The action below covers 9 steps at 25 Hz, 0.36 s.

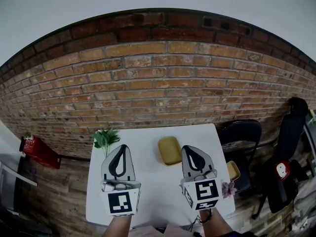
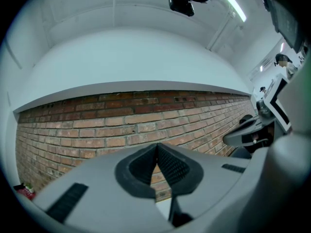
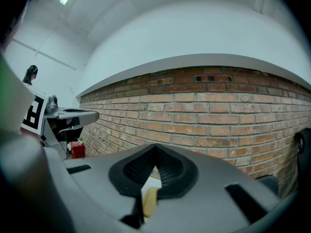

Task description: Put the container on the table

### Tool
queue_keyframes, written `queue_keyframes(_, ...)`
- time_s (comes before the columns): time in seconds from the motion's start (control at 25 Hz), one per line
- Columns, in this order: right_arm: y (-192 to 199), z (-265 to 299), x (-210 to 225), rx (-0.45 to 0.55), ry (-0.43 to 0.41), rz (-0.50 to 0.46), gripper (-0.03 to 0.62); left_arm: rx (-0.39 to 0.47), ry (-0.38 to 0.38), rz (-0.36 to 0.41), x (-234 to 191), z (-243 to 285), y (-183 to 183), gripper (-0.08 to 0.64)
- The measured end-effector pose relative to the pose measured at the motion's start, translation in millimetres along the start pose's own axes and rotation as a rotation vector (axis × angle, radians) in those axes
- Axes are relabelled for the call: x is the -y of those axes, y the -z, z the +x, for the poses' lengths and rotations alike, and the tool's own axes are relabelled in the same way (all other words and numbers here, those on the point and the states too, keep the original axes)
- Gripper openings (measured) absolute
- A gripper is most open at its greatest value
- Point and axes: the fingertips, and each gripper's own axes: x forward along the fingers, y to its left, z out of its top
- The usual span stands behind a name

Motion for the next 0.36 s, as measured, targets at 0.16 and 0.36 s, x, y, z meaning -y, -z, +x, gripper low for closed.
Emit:
queue_keyframes(0.16, 1.9, 1.9, 0.7, -0.005, 0.004, 0.000, -0.002, -0.003, 0.004, 0.004, 0.1, 1.7, 2.6, 0.011)
queue_keyframes(0.36, 4.5, 4.4, 2.1, -0.010, 0.010, -0.001, -0.002, -0.005, 0.009, 0.007, 0.4, 4.0, 5.3, 0.011)
